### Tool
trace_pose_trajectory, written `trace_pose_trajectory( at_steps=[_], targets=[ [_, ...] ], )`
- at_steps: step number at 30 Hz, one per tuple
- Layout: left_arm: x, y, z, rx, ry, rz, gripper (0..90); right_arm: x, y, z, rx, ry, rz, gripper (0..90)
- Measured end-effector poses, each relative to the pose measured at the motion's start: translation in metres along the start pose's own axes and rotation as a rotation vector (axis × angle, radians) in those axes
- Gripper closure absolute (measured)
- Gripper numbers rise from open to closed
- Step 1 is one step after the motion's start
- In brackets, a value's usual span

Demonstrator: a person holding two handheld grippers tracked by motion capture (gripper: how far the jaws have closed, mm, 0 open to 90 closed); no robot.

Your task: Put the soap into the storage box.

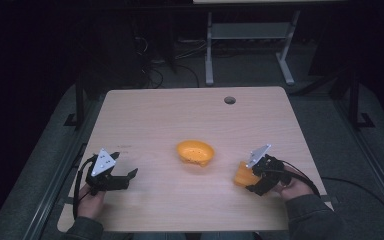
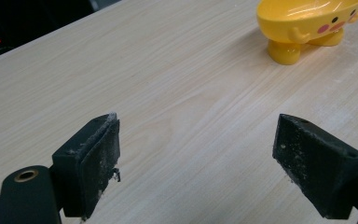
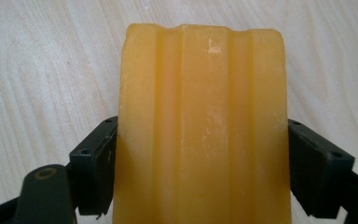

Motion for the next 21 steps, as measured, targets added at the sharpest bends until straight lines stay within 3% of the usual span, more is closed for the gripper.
trace_pose_trajectory(
  at_steps=[12,21],
  targets=[
    [0.0,0.001,0.0,-0.004,-0.001,0.008,14.1,-0.016,-0.006,-0.014,0.014,-0.03,-0.012,20.7],
    [0.0,0.001,-0.001,-0.006,-0.005,-0.003,14.1,-0.047,-0.014,-0.025,0.021,-0.045,-0.069,20.7]
  ],
)
Point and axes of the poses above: each handheld gripper's, and its own axes: z roughly forward along the jaws, x roughly out of its underside, y roughly to its left, the point moved 8 cm from there along z, roughly forward along the jaws
